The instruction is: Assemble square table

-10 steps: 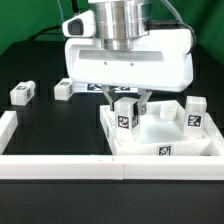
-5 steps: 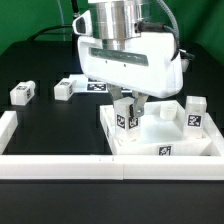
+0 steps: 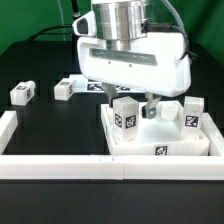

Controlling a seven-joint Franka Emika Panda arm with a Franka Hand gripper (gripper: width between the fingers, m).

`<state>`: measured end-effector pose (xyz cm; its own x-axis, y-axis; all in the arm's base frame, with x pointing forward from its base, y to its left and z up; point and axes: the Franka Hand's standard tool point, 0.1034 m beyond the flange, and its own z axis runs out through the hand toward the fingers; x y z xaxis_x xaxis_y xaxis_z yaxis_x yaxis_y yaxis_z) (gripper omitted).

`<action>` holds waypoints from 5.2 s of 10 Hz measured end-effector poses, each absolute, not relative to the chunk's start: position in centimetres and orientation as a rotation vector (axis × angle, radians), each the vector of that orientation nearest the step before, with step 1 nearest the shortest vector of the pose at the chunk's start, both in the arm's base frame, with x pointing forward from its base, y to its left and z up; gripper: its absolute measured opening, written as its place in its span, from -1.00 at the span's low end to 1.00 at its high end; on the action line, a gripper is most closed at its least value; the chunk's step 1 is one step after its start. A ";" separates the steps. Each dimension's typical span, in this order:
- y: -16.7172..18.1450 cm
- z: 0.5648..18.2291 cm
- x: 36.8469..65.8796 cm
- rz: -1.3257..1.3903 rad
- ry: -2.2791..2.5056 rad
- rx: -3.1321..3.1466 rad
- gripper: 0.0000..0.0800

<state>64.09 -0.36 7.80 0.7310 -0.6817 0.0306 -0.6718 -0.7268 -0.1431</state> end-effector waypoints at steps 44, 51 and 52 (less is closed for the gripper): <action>-0.3 7.2 63.7 -0.106 -0.344 -3.100 0.62; -0.9 7.7 64.1 -0.142 -0.964 -2.994 0.62; -1.0 7.7 64.1 -0.141 -0.957 -2.996 0.62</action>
Offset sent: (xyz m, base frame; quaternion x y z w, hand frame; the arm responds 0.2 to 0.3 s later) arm 0.0028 -0.0005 0.0043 -0.0012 -0.0268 -0.1968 0.9801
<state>64.08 -1.00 7.68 0.8113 0.5786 0.0833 0.5781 -0.8153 0.0333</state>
